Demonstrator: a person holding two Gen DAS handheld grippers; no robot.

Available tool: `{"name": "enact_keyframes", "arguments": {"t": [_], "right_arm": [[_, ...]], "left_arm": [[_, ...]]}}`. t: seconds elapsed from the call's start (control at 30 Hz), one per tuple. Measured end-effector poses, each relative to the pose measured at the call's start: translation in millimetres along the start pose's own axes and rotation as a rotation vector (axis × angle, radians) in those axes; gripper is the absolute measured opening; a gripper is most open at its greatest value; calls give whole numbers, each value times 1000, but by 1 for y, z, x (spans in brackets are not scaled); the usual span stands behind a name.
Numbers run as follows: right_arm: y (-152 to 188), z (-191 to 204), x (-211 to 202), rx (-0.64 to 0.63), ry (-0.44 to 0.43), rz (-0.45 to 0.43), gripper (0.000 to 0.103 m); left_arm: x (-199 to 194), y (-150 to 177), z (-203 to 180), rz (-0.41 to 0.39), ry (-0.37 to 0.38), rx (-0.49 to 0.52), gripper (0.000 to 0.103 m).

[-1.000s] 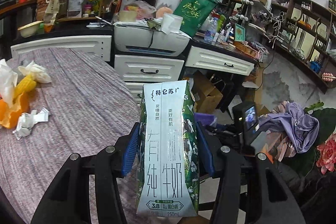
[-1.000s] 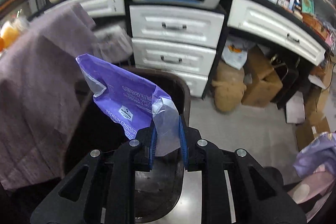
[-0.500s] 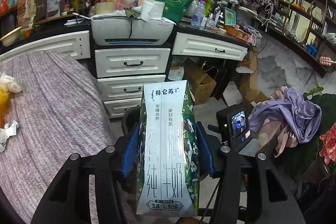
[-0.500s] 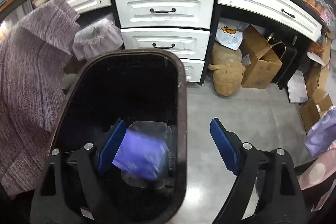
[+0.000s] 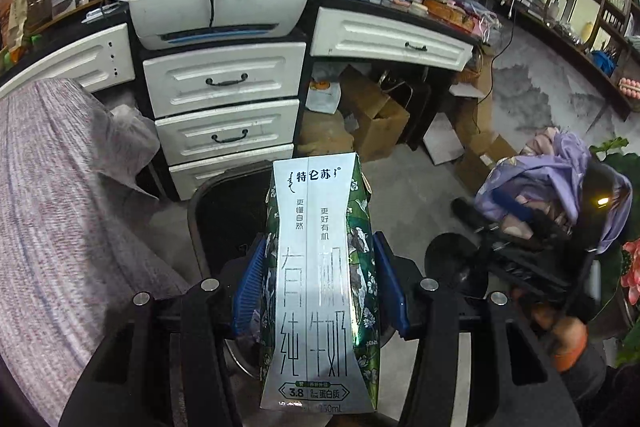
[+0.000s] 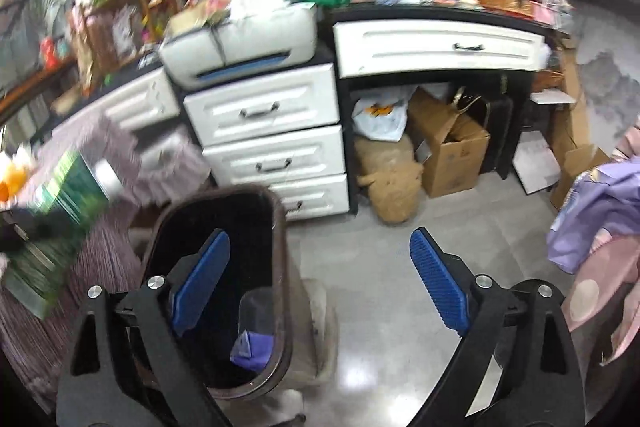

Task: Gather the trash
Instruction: 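Carry the green carton over the black bin and open the left tool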

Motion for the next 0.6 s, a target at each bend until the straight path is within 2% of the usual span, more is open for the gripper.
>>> {"name": "enact_keyframes", "arguments": {"t": [0.17,0.6], "right_arm": [[-7,-18,-10,84,17,-25,91],[0,-30,-8,118,23,-6,91]], "left_arm": [[28,3,-1,68,-14,0,51],[79,22,7,204,-78,2,52]]}}
Point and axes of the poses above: each gripper's, at about its wrist camera, not at the fingertips, and x roughly the way its jaws point, z to its left, y to its underside, the point moved 3 cm from there along x, roughly the way its jaws point, and after that the axes turned 1 degree about -x, right-handed, at the moved point
